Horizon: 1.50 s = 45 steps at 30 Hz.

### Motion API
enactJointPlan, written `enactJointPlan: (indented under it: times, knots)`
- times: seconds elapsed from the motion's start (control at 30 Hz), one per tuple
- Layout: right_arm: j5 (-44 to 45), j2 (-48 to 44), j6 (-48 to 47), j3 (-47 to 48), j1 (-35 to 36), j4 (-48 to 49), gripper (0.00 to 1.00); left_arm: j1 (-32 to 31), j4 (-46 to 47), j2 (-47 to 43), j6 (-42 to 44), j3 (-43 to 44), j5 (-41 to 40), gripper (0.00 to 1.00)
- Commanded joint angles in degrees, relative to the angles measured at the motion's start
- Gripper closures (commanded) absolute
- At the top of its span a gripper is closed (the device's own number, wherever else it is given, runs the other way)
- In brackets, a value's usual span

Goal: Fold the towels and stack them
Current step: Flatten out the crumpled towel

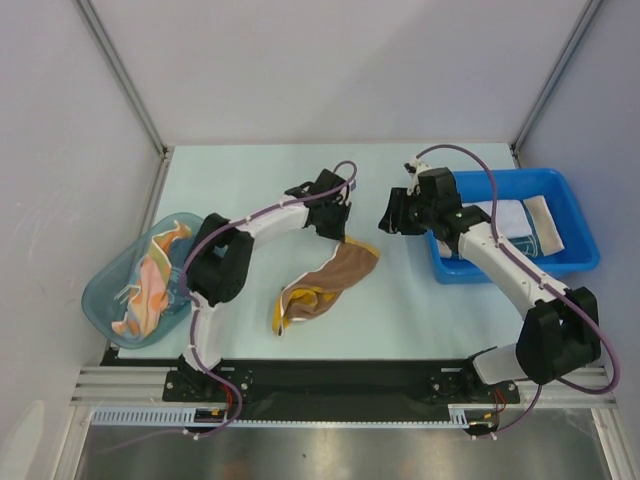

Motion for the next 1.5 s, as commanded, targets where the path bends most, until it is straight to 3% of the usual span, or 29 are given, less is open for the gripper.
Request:
enactJointPlan:
  times: [0.0,0.27,0.6,0.67,0.87,1.07,1.17,1.27,1.37,1.47]
  knots:
    - [0.3,2.3,1.6,4.2,0.6,2.3,0.5,1.8,-5.1,-13.7,-1.0,0.2,1.4,1.0]
    - [-1.4,12.5,3.2,7.5,2.5,7.5,0.51,11.5,-8.2,-23.6,3.1,-9.6,-5.3,1.0]
    - [-10.0,34.6,4.9,22.0,5.8,15.6,0.56,21.2,-12.2,-21.0,5.4,-7.9,-6.1,1.0]
    - [-13.2,37.4,6.8,24.8,6.4,20.2,0.47,21.3,-11.8,-20.9,6.0,-7.7,-3.1,1.0]
    - [-23.2,47.8,12.3,30.5,8.0,31.6,0.34,21.1,-9.4,-22.0,5.5,-8.6,3.2,1.0]
    - [-26.6,53.4,13.4,33.7,9.5,35.0,0.3,21.1,-8.9,-23.3,5.5,-9.2,7.3,1.0]
    - [-23.0,51.4,12.7,33.0,9.8,31.5,0.31,21.0,-9.1,-23.8,4.0,-9.5,7.2,1.0]
    - [-11.3,47.3,12.0,32.1,9.3,15.3,0.32,20.2,-4.3,-25.6,-1.1,-13.3,13.6,1.0]
    - [-3.9,37.5,13.4,21.8,8.5,13.1,0.32,18.1,3.8,-27.6,-9.1,-19.3,19.8,0.98]
    - [3.4,28.0,13.8,13.4,8.2,10.0,0.31,13.9,10.3,-26.9,-14.7,-22.1,24.9,0.88]
